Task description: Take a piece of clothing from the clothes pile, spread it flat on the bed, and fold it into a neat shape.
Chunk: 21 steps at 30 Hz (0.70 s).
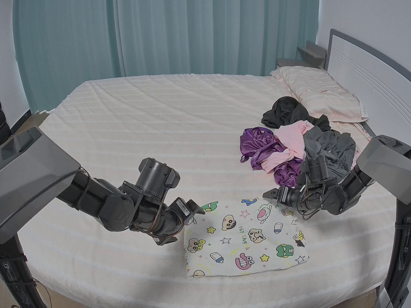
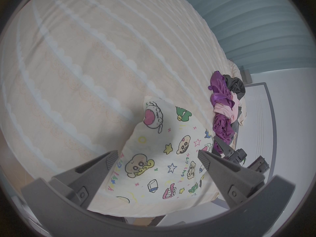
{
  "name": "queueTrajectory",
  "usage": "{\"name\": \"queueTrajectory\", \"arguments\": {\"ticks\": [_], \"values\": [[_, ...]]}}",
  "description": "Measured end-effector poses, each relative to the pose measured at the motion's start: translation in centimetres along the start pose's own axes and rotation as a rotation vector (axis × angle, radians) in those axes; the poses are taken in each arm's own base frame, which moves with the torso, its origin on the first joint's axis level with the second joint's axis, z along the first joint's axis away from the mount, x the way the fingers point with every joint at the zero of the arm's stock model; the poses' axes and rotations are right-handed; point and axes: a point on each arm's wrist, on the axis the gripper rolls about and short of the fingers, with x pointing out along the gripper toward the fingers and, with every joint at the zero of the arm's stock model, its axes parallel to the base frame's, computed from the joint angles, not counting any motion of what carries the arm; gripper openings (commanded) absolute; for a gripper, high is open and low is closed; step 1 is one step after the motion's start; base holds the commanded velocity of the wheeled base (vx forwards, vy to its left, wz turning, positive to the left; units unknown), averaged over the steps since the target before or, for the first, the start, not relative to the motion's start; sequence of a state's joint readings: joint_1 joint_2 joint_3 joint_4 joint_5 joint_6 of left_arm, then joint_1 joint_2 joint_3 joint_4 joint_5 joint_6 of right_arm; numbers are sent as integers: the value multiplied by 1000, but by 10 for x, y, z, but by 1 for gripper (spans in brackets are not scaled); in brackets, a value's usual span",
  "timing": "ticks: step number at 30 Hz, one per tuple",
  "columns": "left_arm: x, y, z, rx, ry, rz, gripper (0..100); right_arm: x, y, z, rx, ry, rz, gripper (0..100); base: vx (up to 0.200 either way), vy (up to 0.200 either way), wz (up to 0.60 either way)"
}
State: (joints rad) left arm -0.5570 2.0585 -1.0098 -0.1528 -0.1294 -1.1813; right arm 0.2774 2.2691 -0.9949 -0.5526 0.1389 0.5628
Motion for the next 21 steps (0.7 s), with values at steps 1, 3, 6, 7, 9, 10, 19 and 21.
{"name": "queueTrajectory", "arguments": {"ticks": [1, 3, 6, 7, 9, 10, 19, 21], "values": [[0, 0, 0, 1, -4, 3, 100, 0, 0, 0, 0, 1, 1, 0, 0, 0, 0], [0, 1, 0, 2, -22, 10, 100, 0, 1, -1, -1, 1, 1, 0, 0, 0, 0], [0, 2, 0, 1, -30, 16, 100, -1, -1, 1, 4, -7, -7, 0, 0, 0, 0], [0, 2, 0, 2, -30, 17, 100, -1, -2, 2, 9, -11, -13, 0, 0, 0, 0], [-1, 2, 0, 2, -30, 17, 100, -1, -5, 4, 24, -21, -23, 0, 0, 0, 0], [-1, 2, 0, 1, -30, 16, 100, -1, -5, 5, 30, -25, -24, 0, 0, 0, 0], [-2, 3, -1, 2, -31, 21, 100, -3, -13, 12, 66, -48, -42, 0, 0, 0, 0], [-2, 3, -1, 2, -39, 24, 100, -3, -16, 14, 81, -55, -51, 0, 0, 0, 0]]}}
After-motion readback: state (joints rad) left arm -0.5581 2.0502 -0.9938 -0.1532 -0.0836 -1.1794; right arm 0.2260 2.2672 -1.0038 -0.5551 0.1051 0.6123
